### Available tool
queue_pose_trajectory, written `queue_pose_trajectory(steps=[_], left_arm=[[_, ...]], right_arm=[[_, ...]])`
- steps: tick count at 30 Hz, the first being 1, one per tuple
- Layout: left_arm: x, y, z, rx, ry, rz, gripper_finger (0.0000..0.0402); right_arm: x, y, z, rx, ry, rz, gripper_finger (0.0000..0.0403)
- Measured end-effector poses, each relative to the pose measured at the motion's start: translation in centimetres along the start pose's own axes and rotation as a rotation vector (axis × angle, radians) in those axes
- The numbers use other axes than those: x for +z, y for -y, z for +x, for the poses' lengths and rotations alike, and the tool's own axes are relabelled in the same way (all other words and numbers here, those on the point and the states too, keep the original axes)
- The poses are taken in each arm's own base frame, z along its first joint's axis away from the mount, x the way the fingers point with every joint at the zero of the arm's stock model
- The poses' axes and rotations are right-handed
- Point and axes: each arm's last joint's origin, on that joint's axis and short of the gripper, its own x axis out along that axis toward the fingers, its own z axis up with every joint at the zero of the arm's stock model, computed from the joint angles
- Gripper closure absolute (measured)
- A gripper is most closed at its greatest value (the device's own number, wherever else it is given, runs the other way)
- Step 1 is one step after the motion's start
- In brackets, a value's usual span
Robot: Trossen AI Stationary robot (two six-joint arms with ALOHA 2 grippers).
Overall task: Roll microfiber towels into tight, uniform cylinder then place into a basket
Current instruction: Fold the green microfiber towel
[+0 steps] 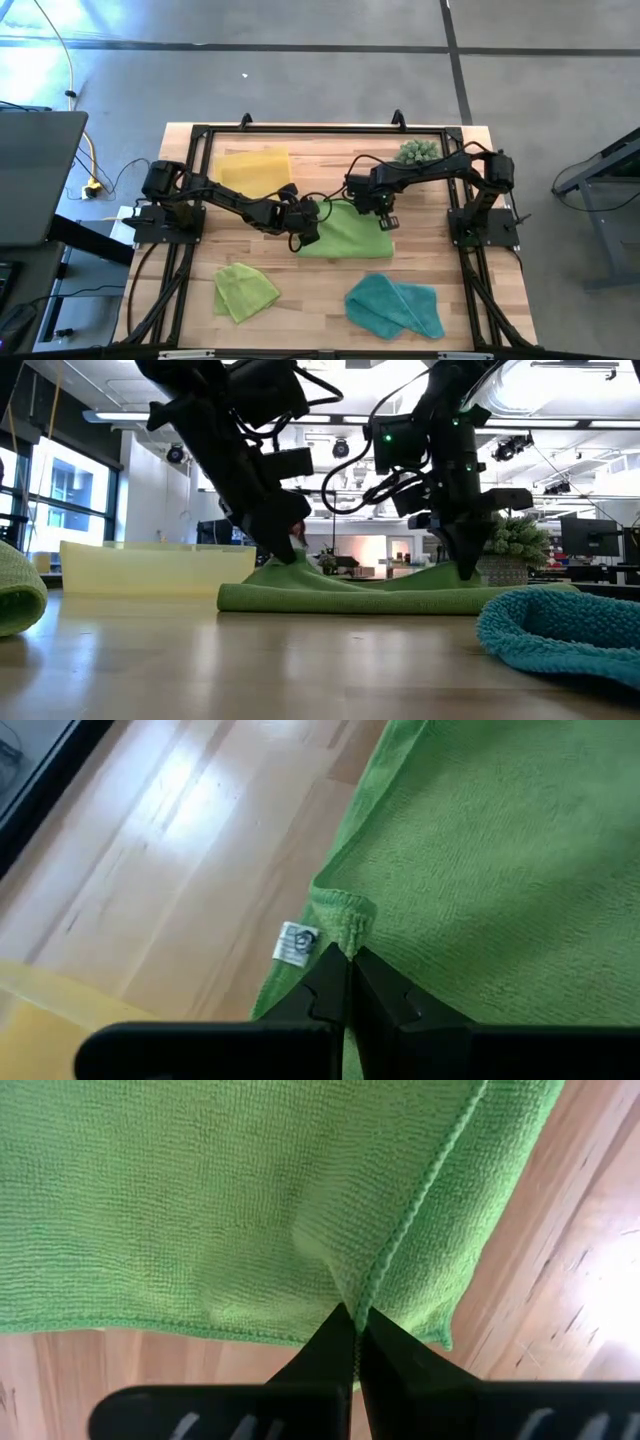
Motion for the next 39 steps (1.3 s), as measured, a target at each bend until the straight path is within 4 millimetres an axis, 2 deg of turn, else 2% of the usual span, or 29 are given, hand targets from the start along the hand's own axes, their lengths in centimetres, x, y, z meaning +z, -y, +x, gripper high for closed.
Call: queue_pose_trajectory(steps=[13,18,25,39], left_arm=[[-0.28,0.36,0.26,-0.077,-0.037,-0.002,0.0401],[-0.18,0.21,0.26,-0.018,-0.013,-0.003,0.0401],[-0.13,0.06,0.27,0.030,0.004,-0.004,0.0401],[-0.07,-0.10,0.26,0.088,0.025,-0.004,0.0401]], right_arm=[[0.19,0.04,0.00,0.003,0.023,0.019,0.0402],[0.19,0.05,0.00,0.003,0.023,0.019,0.0402],[-0.04,0.26,-0.01,-0.085,-0.027,0.019,0.0402],[-0.04,0.26,-0.01,-0.086,-0.028,0.004,0.0399]])
